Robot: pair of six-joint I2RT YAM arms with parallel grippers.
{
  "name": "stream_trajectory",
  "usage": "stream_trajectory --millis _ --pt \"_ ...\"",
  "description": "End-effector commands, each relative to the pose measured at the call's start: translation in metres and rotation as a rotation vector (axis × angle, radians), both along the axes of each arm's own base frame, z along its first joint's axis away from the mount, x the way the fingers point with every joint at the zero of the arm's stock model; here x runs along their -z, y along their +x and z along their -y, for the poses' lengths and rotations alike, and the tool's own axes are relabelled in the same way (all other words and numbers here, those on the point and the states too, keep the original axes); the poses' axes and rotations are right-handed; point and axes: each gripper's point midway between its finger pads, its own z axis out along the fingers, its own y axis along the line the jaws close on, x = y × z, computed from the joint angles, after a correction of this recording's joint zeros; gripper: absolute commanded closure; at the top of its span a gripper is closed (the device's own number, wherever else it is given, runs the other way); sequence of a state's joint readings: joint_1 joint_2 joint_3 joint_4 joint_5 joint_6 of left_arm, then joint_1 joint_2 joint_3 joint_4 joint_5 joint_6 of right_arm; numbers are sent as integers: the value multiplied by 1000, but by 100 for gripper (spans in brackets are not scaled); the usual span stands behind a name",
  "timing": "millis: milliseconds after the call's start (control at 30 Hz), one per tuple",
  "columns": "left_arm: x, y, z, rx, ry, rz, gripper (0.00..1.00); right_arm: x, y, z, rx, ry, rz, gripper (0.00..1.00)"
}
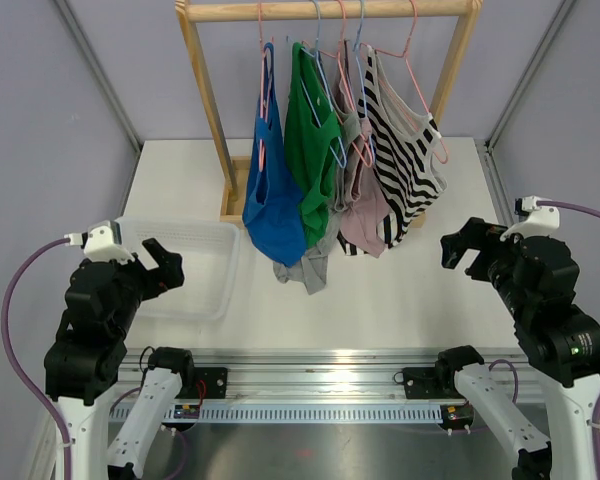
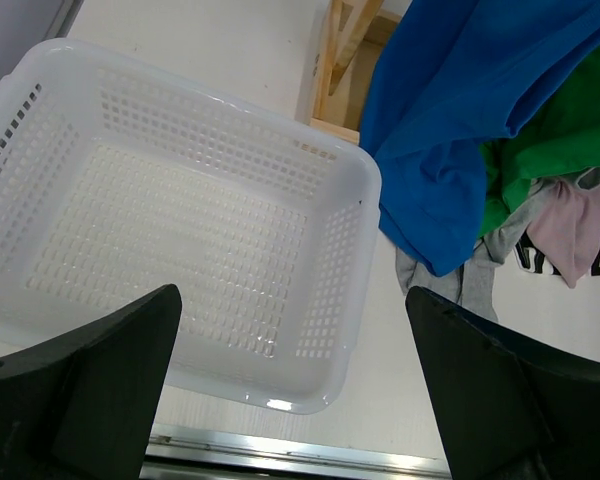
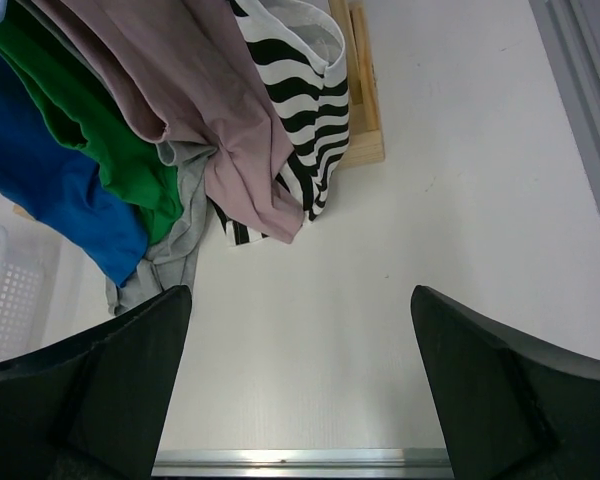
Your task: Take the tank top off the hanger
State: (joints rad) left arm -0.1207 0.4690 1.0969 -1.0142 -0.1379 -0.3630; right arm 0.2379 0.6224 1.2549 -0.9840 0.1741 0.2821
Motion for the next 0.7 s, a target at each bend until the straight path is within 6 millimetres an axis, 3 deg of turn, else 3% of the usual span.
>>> stream_trajectory --millis 0,100,133,200,233,300,333,400,433,467,500,533,567,600,633,667 --pt "-21 10 11 56 -20 64 1 -24 14 -6 -34 -14 73 0" --pt "-24 12 18 88 -36 64 1 -43 27 -7 -32 -32 105 1" --pt "-26 14 19 94 -43 73 1 -59 30 -5 -29 -51 139 1" --pt "-26 14 26 122 -64 71 1 -68 49 -6 -19 -77 124 0" --pt "-27 16 26 123 -68 80 1 -90 49 -5 -17 -79 165 1" --pt "-26 17 38 179 -96 74 1 -98 70 -11 -31 -103 145 1" --pt "-27 19 41 192 -104 80 1 -120 72 -10 -33 -116 191 1" --pt "-26 21 48 229 -114 61 1 -124 96 -18 -61 -148 160 1" --pt "-26 22 50 241 -113 55 1 -147 97 -26 -113 -160 212 0" --pt "-25 22 52 255 -114 49 1 -138 118 -33 -139 -182 160 1" --pt "-24 23 53 260 -116 41 1 -140 126 -37 -158 -193 151 2" --pt "-24 23 54 264 -114 39 1 -162 129 -39 -168 -200 195 5" --pt "-24 23 55 272 -114 36 1 -148 150 -44 -191 -238 141 7" --pt "-23 23 55 275 -115 36 1 -166 152 -47 -198 -237 185 13" --pt "-24 23 56 281 -114 38 1 -159 171 -54 -223 -249 162 16" --pt "-24 22 58 292 -117 34 1 -162 178 -58 -242 -250 172 19"
